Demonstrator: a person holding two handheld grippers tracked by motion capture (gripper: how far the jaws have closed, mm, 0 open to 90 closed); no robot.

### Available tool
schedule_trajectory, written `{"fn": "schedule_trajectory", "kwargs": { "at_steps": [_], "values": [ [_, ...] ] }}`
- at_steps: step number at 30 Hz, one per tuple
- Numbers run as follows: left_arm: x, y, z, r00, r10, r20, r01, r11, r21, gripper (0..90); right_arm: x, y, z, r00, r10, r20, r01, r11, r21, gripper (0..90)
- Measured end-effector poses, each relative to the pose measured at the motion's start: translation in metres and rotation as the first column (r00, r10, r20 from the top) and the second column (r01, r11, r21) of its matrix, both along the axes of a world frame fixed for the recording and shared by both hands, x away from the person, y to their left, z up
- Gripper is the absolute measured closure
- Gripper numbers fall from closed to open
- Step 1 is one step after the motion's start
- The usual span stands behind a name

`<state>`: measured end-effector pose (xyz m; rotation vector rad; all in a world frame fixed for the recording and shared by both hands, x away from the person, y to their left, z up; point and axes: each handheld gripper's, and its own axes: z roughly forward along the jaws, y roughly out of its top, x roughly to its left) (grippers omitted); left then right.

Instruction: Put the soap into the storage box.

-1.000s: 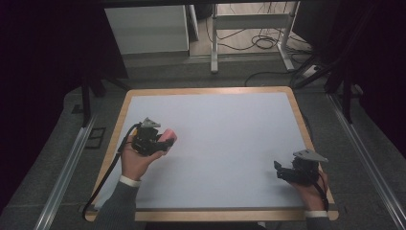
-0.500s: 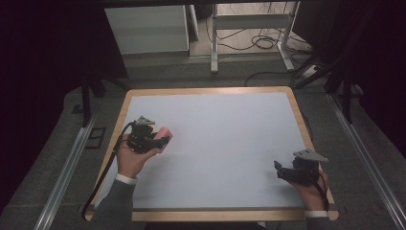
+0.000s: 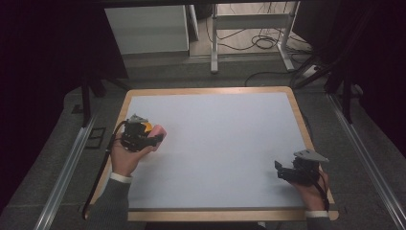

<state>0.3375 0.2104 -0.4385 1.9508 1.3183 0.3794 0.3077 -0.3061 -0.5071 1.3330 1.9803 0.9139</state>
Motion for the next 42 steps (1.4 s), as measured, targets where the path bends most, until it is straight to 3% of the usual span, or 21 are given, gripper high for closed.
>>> {"fn": "schedule_trajectory", "kwargs": {
  "at_steps": [42],
  "values": [
    [0.009, 0.036, 0.01, 0.9955, 0.095, 0.006, -0.095, 0.9955, 0.007, 60.1, 0.0, -0.001, 0.0, 1.0, -0.002, -0.003, 0.002, 1.0, 0.004, 8.3]
  ]
}}
